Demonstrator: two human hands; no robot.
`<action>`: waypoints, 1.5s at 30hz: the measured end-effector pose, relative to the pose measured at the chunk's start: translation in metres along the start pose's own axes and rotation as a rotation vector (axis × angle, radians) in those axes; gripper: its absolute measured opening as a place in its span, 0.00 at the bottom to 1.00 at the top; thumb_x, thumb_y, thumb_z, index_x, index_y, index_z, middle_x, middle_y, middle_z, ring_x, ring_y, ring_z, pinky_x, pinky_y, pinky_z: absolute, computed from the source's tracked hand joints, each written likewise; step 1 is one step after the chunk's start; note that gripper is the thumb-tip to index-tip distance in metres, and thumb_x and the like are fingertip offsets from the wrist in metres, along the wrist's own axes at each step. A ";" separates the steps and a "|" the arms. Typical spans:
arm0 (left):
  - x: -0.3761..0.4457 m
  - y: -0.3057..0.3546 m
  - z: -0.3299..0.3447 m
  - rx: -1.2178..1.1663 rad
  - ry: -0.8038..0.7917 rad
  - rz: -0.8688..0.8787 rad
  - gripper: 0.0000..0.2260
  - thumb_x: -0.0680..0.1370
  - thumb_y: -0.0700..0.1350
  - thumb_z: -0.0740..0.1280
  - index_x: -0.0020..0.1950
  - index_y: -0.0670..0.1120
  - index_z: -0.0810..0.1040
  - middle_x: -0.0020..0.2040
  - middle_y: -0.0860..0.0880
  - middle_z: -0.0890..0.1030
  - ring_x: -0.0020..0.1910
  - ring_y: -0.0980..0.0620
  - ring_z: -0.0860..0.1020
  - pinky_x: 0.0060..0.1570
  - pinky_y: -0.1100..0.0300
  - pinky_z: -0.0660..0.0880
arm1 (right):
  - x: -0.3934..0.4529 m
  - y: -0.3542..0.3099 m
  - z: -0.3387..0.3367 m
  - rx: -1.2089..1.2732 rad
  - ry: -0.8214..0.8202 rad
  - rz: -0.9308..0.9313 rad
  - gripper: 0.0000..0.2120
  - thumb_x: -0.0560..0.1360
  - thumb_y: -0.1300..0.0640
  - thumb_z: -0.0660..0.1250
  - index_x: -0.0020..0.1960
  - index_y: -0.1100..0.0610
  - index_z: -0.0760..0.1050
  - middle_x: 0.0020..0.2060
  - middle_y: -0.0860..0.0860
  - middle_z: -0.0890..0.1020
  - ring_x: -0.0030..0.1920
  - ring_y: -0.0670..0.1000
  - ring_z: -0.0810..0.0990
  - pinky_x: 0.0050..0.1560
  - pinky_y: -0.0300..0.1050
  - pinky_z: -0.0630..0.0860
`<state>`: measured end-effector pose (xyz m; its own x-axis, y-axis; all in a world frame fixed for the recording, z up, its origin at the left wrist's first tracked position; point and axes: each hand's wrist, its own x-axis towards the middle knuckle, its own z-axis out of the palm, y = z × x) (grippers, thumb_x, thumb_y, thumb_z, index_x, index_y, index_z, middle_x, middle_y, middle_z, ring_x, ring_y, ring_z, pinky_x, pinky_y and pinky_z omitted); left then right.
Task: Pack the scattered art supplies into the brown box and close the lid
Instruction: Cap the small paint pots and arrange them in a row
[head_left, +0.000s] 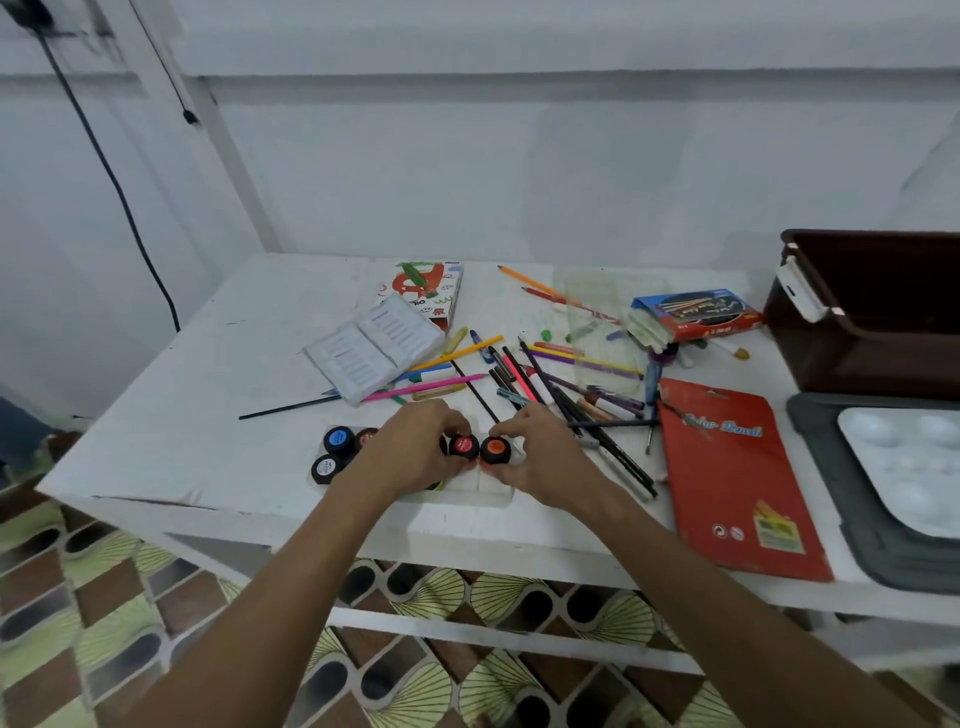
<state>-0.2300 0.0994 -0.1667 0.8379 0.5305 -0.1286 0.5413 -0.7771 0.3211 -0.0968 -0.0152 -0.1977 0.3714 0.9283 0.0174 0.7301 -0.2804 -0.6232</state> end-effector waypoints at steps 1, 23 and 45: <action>0.000 0.000 0.000 -0.007 -0.002 0.005 0.10 0.73 0.50 0.72 0.53 0.52 0.82 0.49 0.51 0.79 0.48 0.51 0.75 0.44 0.60 0.72 | 0.002 0.000 0.000 -0.014 -0.022 -0.010 0.19 0.70 0.54 0.74 0.59 0.56 0.79 0.49 0.51 0.71 0.48 0.47 0.70 0.49 0.35 0.64; 0.072 0.087 -0.004 -0.197 0.040 0.056 0.16 0.74 0.47 0.70 0.61 0.47 0.77 0.54 0.49 0.78 0.48 0.52 0.75 0.45 0.63 0.69 | -0.003 0.079 -0.103 0.077 0.196 0.211 0.11 0.72 0.61 0.68 0.55 0.57 0.81 0.44 0.51 0.82 0.37 0.43 0.76 0.34 0.25 0.67; 0.172 0.170 0.062 -0.024 -0.064 0.145 0.26 0.68 0.63 0.70 0.65 0.60 0.74 0.47 0.48 0.65 0.52 0.45 0.66 0.50 0.50 0.67 | 0.048 0.183 -0.144 0.008 0.332 0.534 0.28 0.62 0.37 0.74 0.57 0.49 0.80 0.55 0.53 0.81 0.62 0.59 0.71 0.59 0.53 0.65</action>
<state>0.0104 0.0381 -0.1925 0.9105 0.3898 -0.1384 0.4128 -0.8354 0.3630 0.1375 -0.0569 -0.1983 0.8432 0.5346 -0.0570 0.3903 -0.6816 -0.6190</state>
